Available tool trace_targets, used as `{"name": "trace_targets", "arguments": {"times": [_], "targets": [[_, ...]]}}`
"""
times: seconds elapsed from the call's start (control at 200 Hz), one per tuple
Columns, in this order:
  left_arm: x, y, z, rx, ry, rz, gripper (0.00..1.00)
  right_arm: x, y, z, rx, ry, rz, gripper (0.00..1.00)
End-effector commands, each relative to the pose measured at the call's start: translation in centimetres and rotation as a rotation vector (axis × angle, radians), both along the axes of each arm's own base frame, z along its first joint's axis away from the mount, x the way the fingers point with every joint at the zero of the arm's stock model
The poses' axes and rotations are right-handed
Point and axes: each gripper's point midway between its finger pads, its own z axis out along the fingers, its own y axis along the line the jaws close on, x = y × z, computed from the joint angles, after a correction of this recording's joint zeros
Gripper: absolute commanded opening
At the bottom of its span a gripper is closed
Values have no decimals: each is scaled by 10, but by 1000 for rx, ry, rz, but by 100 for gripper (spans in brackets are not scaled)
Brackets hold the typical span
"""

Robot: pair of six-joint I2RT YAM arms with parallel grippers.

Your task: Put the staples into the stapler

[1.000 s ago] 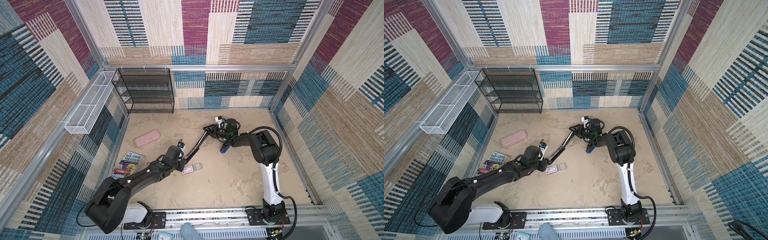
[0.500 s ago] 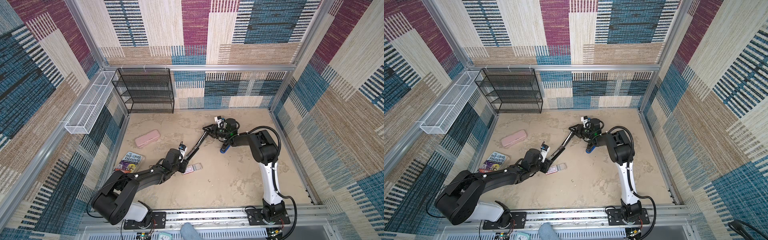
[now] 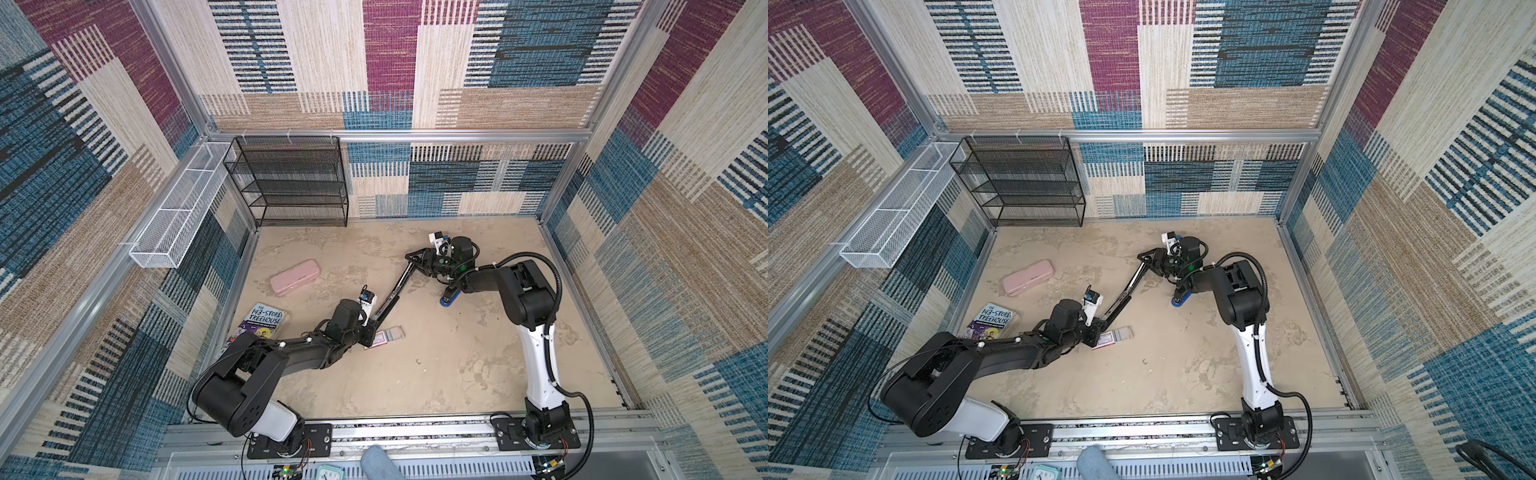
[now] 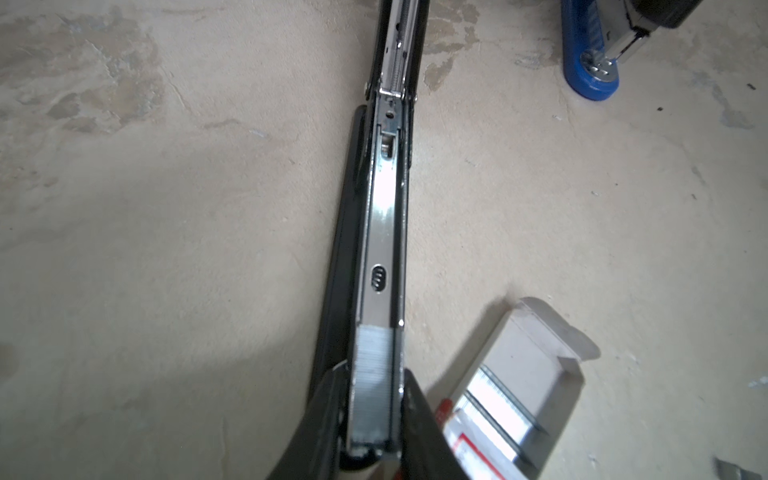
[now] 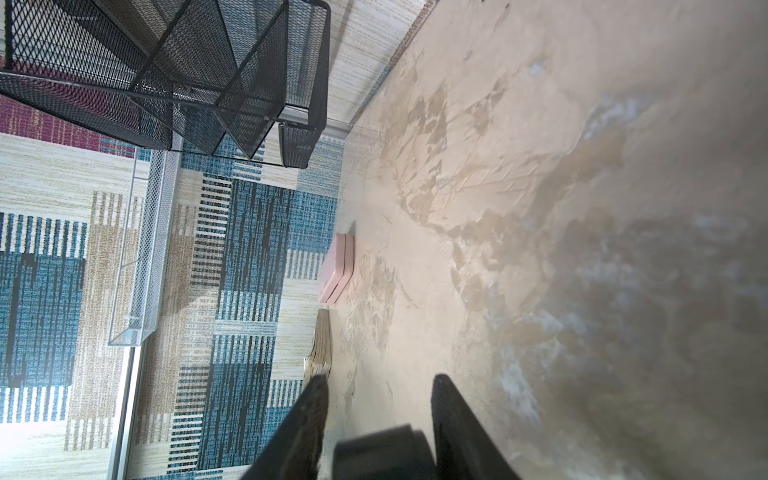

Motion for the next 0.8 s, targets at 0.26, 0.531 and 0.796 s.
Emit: {"name": "trace_targets", "arguments": {"times": [0.26, 0.531, 0.796], "targets": [[4, -6, 14, -41, -57, -21, 11, 0, 1, 15, -18, -50, 2, 45], [7, -12, 26, -34, -78, -54, 6, -8, 17, 41, 3, -148, 72, 48], [8, -14, 32, -40, -79, -60, 5, -18, 36, 60, 20, -205, 129, 49]]}}
